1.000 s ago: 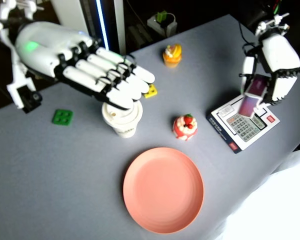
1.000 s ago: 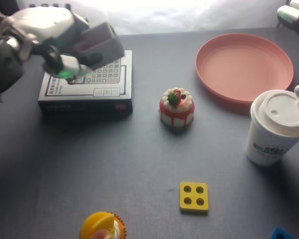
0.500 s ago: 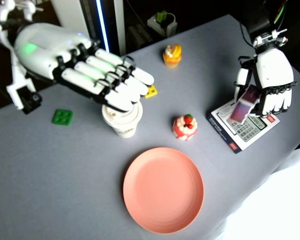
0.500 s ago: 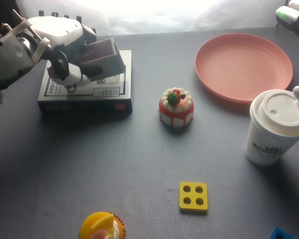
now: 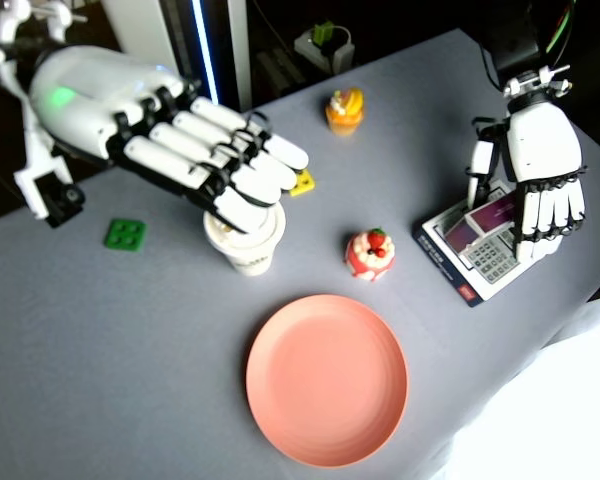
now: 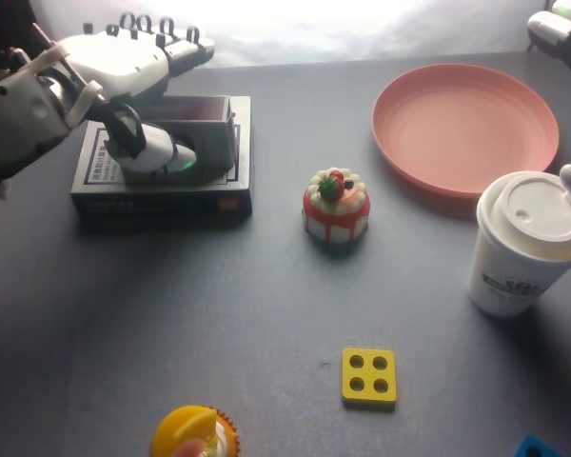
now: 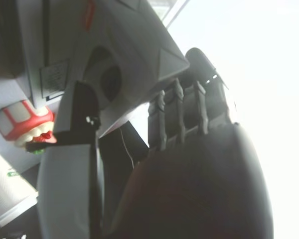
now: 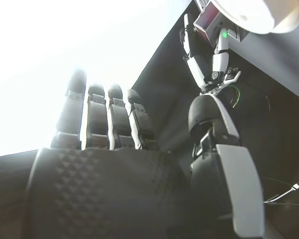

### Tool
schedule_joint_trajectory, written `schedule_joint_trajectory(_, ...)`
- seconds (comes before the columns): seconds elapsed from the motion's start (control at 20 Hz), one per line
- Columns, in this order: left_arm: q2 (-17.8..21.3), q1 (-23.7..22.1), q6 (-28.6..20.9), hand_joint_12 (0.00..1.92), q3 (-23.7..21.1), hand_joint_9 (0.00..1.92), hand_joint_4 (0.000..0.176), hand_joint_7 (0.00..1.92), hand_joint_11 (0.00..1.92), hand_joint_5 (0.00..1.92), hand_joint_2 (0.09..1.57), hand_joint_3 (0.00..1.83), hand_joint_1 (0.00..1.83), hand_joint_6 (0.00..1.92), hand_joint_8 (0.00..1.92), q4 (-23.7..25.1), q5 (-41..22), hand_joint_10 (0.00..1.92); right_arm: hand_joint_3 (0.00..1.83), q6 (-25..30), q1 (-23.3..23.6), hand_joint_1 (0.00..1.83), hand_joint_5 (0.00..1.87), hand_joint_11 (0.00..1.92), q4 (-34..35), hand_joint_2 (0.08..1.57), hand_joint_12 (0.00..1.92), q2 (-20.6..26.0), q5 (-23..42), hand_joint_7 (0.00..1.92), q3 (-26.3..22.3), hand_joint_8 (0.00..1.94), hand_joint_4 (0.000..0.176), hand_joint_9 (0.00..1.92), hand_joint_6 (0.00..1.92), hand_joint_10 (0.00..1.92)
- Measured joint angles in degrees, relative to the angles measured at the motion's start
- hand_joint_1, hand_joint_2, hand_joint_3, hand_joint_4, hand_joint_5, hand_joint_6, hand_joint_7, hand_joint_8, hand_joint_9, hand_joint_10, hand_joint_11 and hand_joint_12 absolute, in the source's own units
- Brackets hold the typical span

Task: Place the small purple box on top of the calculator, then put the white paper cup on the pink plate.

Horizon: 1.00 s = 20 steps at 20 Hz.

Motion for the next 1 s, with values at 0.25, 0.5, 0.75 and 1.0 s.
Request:
schedule_joint_trajectory(0.25,5.7,1.6,-5.9,0.01,-7.6,0.0,0.148,0.0,0.01,0.0,1.03,0.0,0.54,0.0,0.0,10.0,-7.8,0.0,0.0,5.2,-0.3,0.36,0.0,0.0,-3.0,1.21,0.0,0.0,0.3,0.0,0.5,0.0,0.0,0.0,0.0,0.0)
schedule_joint_trajectory(0.5,9.0,7.8,-28.2,0.03,-10.0,0.0,0.151,0.0,0.05,0.0,1.07,0.0,0.56,0.0,0.0,23.1,-16.3,0.0,0.08,16.0,-1.5,0.56,0.0,0.0,-5.6,0.93,0.7,0.0,0.3,0.0,3.6,0.0,0.014,0.0,0.0,0.0)
schedule_joint_trajectory(0.75,10.4,9.0,-29.5,0.6,-13.6,0.0,0.175,0.0,0.0,0.0,1.09,0.0,0.64,0.0,0.0,29.3,-23.6,0.0,0.02,21.0,-1.5,0.62,0.0,0.0,-8.8,0.91,0.04,-2.8,-3.1,0.0,5.7,0.0,0.022,0.0,0.0,0.0)
schedule_joint_trajectory(1.0,10.4,9.0,-29.6,0.07,-14.7,0.0,0.176,0.0,0.0,0.0,1.11,0.0,0.68,0.0,0.0,31.4,-24.3,0.0,0.0,22.6,-1.4,0.62,0.0,0.0,-8.6,0.89,0.01,-5.4,-7.5,0.0,8.2,0.0,0.034,0.0,0.0,0.0)
